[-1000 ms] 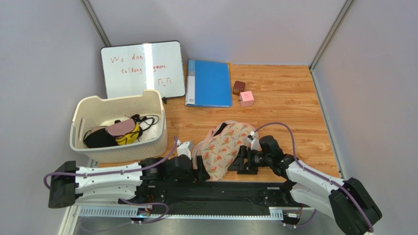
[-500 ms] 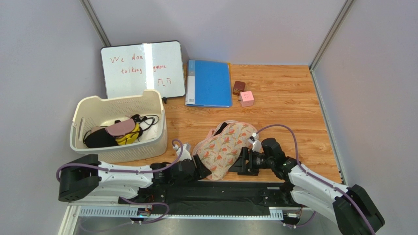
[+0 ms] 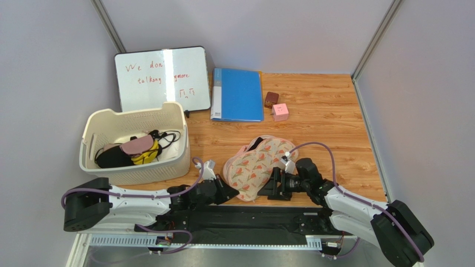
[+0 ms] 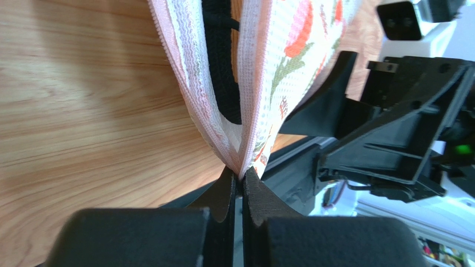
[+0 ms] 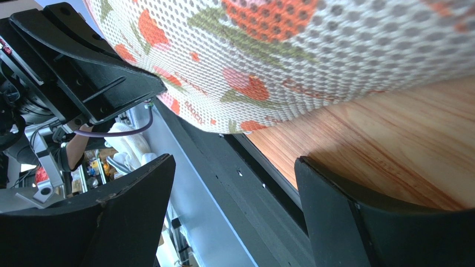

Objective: Place the bra in the laundry bag and zip it closed

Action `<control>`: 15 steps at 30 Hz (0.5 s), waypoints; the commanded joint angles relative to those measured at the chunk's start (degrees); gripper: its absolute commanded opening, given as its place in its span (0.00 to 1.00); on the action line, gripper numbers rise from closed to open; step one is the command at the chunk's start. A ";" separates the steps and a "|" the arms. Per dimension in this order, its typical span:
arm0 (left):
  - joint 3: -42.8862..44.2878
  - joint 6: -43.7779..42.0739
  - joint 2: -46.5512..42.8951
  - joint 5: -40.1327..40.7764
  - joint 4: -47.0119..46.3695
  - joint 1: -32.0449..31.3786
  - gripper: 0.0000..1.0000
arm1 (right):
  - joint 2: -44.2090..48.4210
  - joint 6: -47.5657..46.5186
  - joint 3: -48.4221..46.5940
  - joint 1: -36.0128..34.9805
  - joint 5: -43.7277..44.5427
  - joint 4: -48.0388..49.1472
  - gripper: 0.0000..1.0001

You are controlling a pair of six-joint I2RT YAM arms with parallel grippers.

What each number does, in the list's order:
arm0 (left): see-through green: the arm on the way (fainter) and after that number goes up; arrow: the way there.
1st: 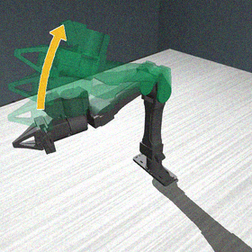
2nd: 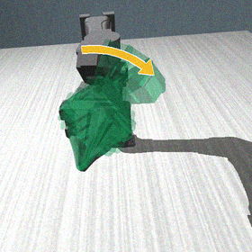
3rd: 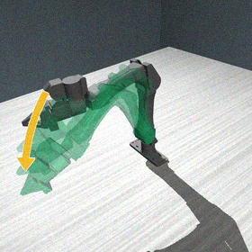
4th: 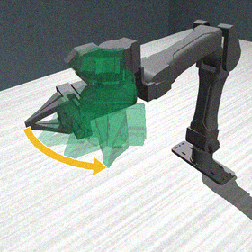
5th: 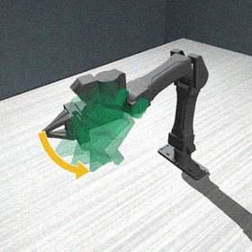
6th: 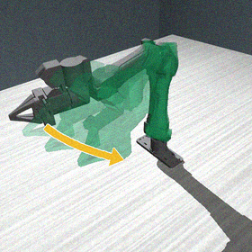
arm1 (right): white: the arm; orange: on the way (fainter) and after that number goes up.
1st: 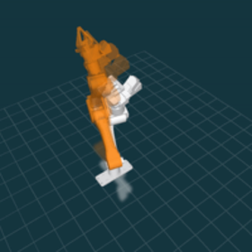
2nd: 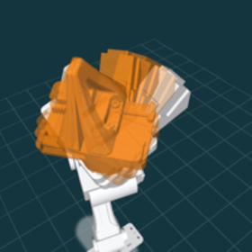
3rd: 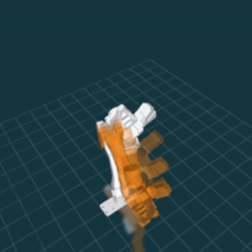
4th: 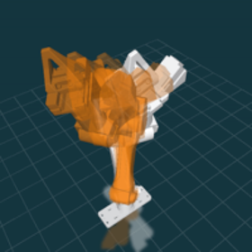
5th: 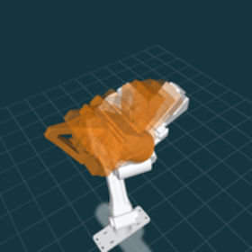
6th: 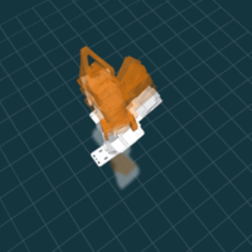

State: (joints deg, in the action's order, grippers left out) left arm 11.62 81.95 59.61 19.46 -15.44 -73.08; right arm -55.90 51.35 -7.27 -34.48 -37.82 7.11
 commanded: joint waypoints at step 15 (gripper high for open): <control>-1.16 9.10 4.10 -3.73 -19.97 0.31 0.00 | 14.06 16.41 9.99 -3.23 16.11 15.12 0.88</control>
State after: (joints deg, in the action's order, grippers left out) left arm 11.22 88.60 61.95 17.45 -27.90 -72.99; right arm -43.64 63.31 -2.83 -37.19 -27.68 16.58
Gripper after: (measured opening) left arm 0.011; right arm 0.874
